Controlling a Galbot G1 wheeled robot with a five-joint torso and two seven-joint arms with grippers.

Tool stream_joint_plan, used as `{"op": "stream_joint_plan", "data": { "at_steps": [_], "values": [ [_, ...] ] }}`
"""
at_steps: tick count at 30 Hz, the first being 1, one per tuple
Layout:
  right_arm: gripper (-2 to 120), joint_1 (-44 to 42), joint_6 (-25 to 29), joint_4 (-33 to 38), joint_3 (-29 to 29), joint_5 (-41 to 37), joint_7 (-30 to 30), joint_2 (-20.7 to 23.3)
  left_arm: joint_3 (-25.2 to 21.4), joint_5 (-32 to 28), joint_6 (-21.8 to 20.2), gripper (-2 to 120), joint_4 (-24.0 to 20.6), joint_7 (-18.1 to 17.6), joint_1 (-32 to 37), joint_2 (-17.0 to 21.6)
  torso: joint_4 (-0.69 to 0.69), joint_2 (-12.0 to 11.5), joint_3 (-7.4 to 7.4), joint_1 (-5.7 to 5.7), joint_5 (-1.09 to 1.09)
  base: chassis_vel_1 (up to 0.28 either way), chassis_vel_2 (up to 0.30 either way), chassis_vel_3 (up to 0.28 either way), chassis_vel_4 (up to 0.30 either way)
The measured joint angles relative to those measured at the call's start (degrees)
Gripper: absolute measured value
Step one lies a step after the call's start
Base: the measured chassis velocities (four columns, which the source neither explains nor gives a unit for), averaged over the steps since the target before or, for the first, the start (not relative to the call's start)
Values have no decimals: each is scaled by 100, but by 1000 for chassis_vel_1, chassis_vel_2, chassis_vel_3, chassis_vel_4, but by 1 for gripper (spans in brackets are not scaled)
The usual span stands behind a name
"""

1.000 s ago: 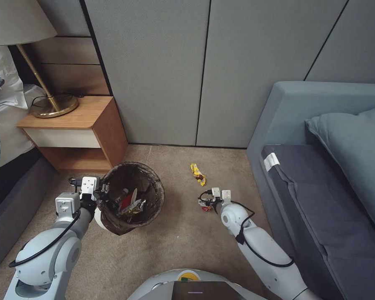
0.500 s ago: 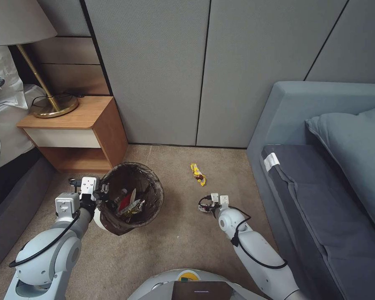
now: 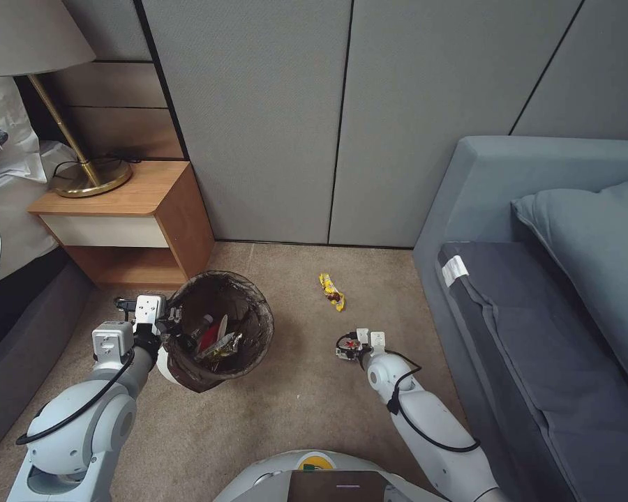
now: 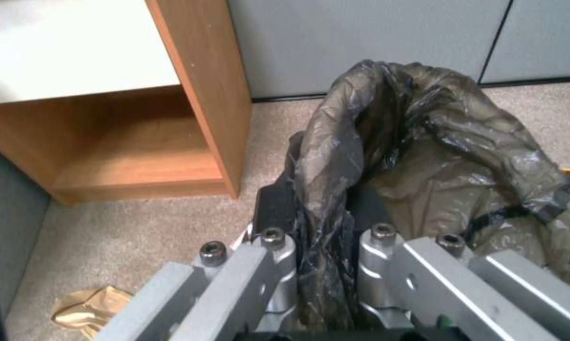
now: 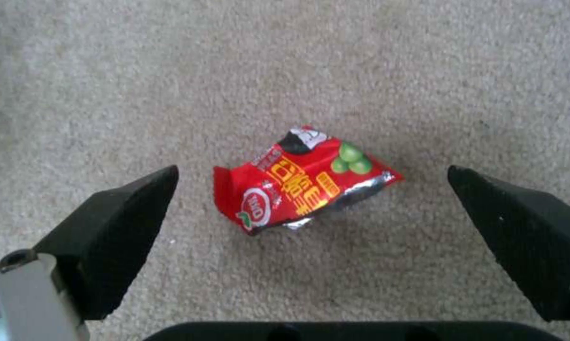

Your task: Pick up the trash bin, then pick up the garbage from the floor and place it into the trash bin.

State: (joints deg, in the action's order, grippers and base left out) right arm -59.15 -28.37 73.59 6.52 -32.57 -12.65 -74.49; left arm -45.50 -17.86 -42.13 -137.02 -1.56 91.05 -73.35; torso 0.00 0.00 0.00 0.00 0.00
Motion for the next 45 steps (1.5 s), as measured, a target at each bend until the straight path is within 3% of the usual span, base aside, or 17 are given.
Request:
{"op": "stream_joint_plan", "data": {
  "at_steps": [26,42,45],
  "values": [
    [100,464,144,-925,-127,235,164,-194,13,5,0,7,7,15,7,-2,-1,1,-1,-1,-3,0,0,0,0],
    [100,368,220,-1126,-73,428,211,-330,4,5,0,7,25,32,-12,17,2,2,-1,-1,-1,0,0,0,0],
    [93,214,222,-1046,-30,443,216,-342,4,2,0,7,41,36,-30,18,1,2,-1,-1,-1,0,0,0,0]
  ]
}}
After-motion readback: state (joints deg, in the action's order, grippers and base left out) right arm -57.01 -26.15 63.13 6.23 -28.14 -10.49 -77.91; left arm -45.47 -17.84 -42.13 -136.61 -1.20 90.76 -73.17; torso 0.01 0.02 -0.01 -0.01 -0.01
